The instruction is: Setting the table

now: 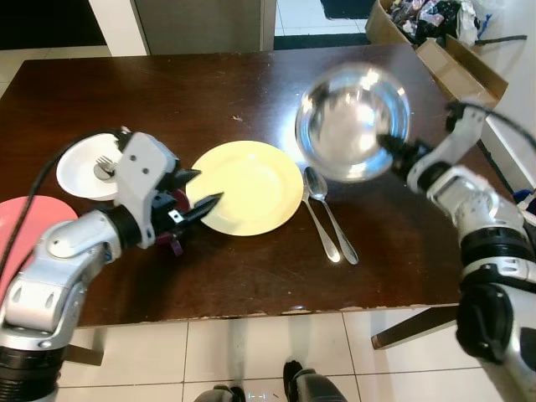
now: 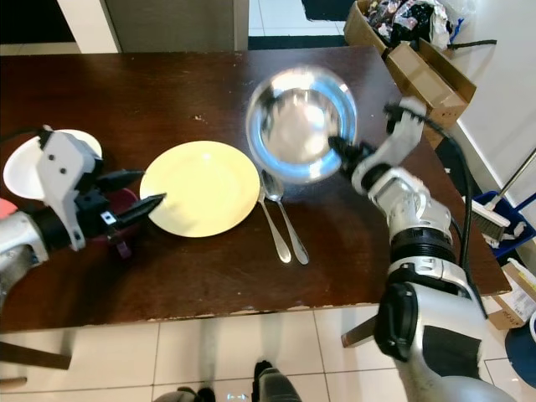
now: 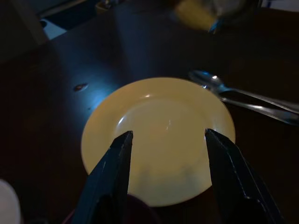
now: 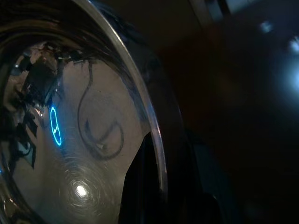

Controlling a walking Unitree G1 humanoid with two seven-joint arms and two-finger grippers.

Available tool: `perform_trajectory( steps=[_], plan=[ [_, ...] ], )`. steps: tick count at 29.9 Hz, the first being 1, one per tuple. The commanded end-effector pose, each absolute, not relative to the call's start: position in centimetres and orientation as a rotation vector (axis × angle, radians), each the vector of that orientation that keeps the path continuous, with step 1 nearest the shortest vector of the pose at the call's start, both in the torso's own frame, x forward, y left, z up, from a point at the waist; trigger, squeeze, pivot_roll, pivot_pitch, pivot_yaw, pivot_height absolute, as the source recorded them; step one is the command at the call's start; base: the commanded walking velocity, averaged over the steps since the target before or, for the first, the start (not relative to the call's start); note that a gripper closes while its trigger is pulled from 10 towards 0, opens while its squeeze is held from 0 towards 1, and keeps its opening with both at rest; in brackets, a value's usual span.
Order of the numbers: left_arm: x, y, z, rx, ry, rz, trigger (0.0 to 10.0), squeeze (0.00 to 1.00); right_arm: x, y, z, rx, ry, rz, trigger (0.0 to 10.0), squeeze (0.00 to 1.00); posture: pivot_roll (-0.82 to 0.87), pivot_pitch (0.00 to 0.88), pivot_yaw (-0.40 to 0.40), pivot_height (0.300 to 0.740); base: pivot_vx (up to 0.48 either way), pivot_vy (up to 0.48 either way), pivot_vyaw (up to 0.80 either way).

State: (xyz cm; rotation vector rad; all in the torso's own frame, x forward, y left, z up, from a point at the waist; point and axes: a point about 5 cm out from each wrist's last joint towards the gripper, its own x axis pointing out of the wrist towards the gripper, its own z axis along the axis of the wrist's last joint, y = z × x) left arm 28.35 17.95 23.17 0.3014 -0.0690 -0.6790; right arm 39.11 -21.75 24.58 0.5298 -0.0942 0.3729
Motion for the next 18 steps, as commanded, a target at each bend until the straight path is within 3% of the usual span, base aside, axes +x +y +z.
perform_trajectory(
  steps=[1, 11, 18],
  plan=[
    [28.1, 17.9, 22.8, 0.279, -0.061, -0.684, 10.0, 0.31, 38.7, -21.3, 24.6, 0.573, -0.105, 0.390, 10.0, 0.00, -0.06, 0.123, 0.061, 0.740, 0.000, 0.000, 0.00],
    [29.0, 16.5, 22.7, 0.151, -0.132, -0.528, 10.0, 0.32, 35.3, -17.1, 22.7, 0.699, -0.139, 0.304, 10.0, 0.00, -0.08, 0.105, 0.056, 0.740, 0.000, 0.000, 0.00],
    [28.5, 16.5, 22.1, 0.116, -0.136, -0.471, 10.0, 0.32, 31.9, -14.5, 21.8, 0.581, -0.189, 0.270, 10.0, 0.00, -0.10, 0.104, 0.056, 0.740, 0.000, 0.000, 0.00]
  ],
)
